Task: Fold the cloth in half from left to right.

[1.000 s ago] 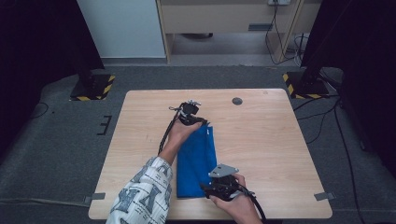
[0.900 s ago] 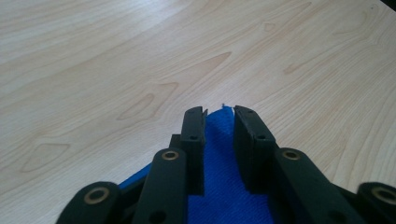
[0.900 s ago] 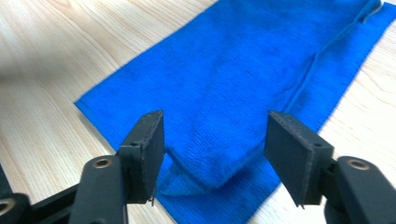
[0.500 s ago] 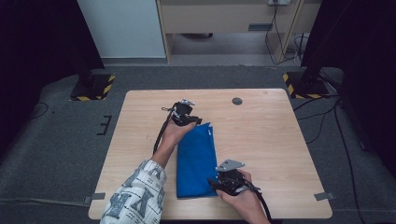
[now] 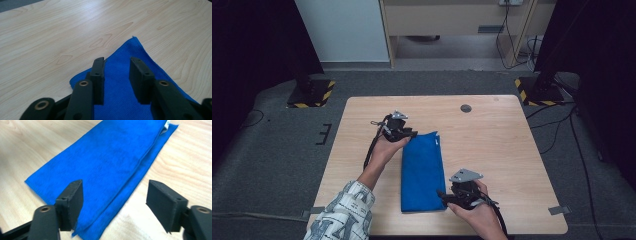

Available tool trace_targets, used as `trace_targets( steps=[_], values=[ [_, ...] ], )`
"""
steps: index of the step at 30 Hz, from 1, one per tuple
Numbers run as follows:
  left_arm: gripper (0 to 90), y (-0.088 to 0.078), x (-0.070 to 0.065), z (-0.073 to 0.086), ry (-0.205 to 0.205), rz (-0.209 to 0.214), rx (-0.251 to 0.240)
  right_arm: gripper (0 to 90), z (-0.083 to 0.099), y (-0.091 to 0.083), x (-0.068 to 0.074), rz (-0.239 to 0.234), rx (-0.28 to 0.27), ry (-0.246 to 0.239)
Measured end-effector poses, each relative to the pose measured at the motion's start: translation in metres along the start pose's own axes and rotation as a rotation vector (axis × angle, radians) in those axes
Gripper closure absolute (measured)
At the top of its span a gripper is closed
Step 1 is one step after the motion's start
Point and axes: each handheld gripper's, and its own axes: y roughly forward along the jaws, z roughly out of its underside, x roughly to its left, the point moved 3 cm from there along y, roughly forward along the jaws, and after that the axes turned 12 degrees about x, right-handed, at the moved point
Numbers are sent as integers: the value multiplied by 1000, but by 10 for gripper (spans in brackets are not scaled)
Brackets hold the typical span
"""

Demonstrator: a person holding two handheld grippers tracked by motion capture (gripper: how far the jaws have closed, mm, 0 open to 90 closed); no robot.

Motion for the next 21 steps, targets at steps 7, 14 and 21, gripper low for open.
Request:
trace_targets(
  steps=[7, 14, 21],
  values=[
    [508, -5, 6, 13, 23, -21, -20, 294, -23, 15, -13, 9, -41, 10],
    [391, -5, 13, 20, 31, -19, -18, 307, -44, 33, -33, 10, -50, 39],
    [263, -2, 15, 19, 11, -27, -32, 278, -57, 43, -50, 13, -55, 76]
  ],
)
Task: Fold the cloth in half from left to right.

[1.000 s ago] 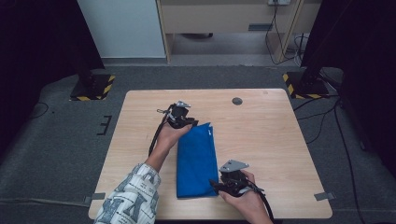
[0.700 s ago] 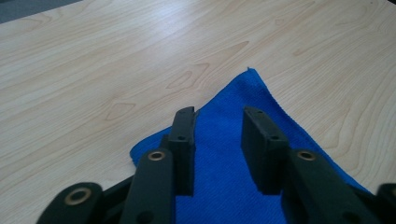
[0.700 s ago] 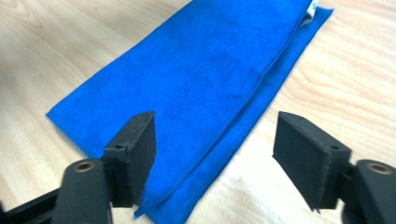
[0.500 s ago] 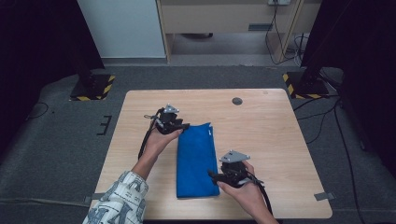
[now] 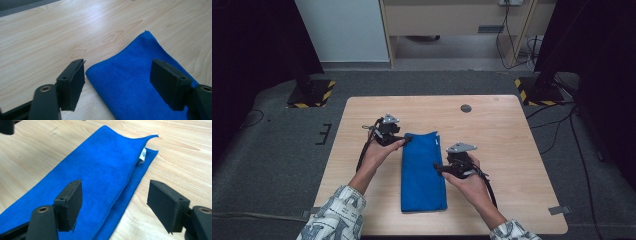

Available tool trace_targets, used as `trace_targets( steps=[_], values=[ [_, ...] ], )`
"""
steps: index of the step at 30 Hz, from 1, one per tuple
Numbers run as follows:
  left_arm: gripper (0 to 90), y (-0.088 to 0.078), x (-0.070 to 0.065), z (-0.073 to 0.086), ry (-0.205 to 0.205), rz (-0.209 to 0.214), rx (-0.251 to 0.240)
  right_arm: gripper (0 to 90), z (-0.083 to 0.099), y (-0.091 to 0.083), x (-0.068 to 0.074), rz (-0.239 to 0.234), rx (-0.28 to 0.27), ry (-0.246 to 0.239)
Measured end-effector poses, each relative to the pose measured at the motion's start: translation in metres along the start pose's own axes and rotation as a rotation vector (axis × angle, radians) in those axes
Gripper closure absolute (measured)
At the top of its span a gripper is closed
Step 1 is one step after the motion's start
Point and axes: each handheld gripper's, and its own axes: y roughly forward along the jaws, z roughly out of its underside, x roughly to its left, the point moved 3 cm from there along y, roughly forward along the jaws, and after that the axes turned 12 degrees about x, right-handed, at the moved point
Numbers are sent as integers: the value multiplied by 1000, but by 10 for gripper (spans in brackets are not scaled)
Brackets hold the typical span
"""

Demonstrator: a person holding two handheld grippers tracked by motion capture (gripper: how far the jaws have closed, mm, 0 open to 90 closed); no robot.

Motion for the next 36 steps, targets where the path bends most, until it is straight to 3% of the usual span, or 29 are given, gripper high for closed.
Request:
trace_targets(
  steps=[8, 18, 36],
  values=[
    [179, 5, -3, 0, 10, -1, 13, 191, -14, 10, -16, 15, 18, 29],
    [119, 7, 2, 2, 10, -9, 13, 129, -31, 21, -18, 15, 33, 18],
    [127, 10, 10, 1, -5, -5, 7, 192, -58, 38, -33, 46, 22, 43]
  ],
)
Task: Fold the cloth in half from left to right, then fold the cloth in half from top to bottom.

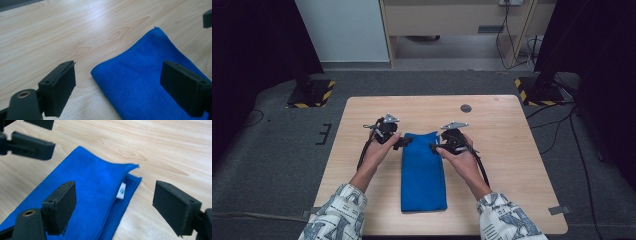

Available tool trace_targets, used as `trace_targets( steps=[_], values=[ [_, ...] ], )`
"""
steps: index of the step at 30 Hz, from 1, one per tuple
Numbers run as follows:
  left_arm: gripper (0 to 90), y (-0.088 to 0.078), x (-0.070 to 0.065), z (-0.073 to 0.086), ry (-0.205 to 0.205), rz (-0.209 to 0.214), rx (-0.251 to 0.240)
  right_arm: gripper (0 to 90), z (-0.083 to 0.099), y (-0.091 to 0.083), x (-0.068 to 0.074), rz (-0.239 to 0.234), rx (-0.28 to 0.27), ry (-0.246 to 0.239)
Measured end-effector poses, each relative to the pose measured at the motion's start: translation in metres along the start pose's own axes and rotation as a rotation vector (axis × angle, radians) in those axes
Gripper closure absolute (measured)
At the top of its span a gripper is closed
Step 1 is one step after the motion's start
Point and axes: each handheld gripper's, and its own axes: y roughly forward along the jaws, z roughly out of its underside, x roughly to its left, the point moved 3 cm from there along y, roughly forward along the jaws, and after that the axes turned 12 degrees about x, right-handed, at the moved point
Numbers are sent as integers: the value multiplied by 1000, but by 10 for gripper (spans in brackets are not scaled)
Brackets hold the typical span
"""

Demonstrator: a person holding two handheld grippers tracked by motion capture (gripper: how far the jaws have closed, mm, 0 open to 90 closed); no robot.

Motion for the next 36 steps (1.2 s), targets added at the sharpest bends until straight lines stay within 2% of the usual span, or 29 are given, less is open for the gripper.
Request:
trace_targets(
  steps=[5, 15, 17, 22, 27, 30, 36],
  values=[
    [127, -5, 1, -3, -7, 2, -22, 212, -10, 0, -1, 3, -12, -3],
    [147, -14, 3, -9, -3, 0, -31, 261, -21, 0, -8, 29, -10, -14],
    [161, -12, 6, -9, -5, -7, -26, 265, -22, 4, -10, 28, 5, -15],
    [177, 0, 10, -8, -21, 16, -18, 278, -25, 15, -15, 40, 21, -20],
    [208, 8, 12, -6, -31, 23, -5, 314, -29, 26, -22, 33, 27, -4],
    [240, 11, 13, -5, -31, 35, 0, 356, -31, 31, -23, 24, 30, -5],
    [270, 16, 17, -2, -51, 28, 21, 395, -36, 38, -24, 23, 34, 7]
  ],
)
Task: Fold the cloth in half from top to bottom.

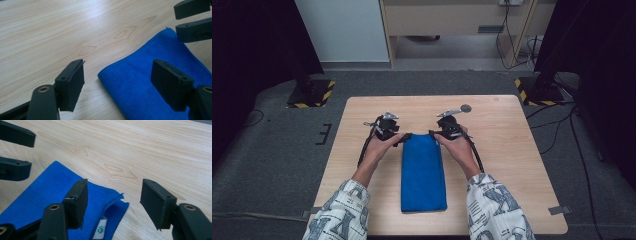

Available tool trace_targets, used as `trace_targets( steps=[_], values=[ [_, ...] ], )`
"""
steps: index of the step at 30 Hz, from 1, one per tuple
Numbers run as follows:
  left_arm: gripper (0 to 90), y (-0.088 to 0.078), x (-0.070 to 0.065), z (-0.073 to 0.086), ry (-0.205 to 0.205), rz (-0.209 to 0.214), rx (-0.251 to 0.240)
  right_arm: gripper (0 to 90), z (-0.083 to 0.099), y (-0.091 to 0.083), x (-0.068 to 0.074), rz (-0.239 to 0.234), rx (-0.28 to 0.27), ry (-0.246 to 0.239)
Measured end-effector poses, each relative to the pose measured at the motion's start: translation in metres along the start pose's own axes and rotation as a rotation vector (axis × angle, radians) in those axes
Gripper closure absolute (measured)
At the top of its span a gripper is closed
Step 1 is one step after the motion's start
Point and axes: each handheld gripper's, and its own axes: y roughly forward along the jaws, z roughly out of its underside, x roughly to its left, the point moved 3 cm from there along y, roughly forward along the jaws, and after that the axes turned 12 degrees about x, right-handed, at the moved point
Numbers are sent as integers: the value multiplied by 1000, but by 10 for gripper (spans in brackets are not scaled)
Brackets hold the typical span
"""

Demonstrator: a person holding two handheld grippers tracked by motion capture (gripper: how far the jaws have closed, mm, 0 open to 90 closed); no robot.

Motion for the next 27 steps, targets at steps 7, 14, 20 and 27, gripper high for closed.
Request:
trace_targets(
  steps=[7, 14, 20, 27],
  values=[
    [320, 8, 1, 2, 3, -10, 27, 425, 3, 13, -5, 7, 37, 10],
    [347, 18, 3, 6, 3, -25, 63, 443, 3, 25, -8, 14, 73, 4],
    [359, 26, 4, 9, 7, -30, 93, 444, 6, 34, -10, 10, 115, 0],
    [362, 33, 2, 10, -7, -19, 103, 438, 8, 39, -10, -6, 131, 6]
  ],
)
